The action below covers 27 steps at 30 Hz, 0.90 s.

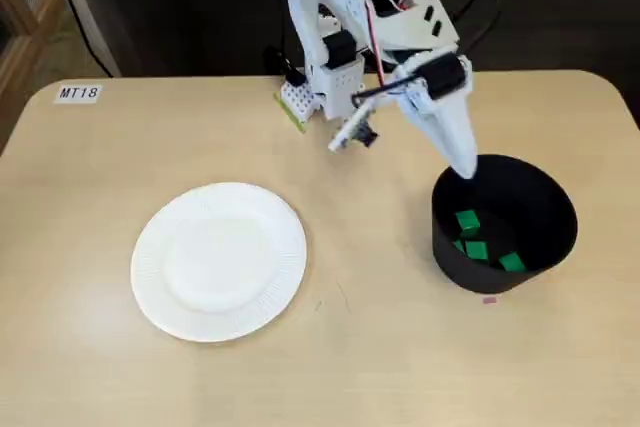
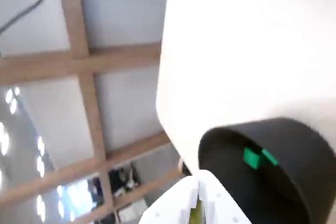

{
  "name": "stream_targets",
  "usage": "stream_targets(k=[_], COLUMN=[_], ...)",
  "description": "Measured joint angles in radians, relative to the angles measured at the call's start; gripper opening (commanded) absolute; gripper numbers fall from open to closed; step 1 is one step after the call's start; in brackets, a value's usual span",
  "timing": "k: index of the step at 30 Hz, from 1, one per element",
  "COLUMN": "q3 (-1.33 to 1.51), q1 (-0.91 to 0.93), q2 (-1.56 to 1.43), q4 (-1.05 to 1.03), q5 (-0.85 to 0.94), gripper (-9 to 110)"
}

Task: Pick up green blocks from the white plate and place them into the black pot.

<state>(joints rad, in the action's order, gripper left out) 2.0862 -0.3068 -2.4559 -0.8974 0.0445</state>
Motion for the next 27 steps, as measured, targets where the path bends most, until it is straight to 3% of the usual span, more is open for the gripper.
stream_targets(k=[4,8,27], q3=[-0.176,-0.166,0.503], q1=[0.146,0.193,0.207], q2=[-0.035,-0.146,-0.753], q4=[-0.273,-0.393,-0.428], q5=[0.021,0.026,-0.023], gripper=[-2,-2,-2])
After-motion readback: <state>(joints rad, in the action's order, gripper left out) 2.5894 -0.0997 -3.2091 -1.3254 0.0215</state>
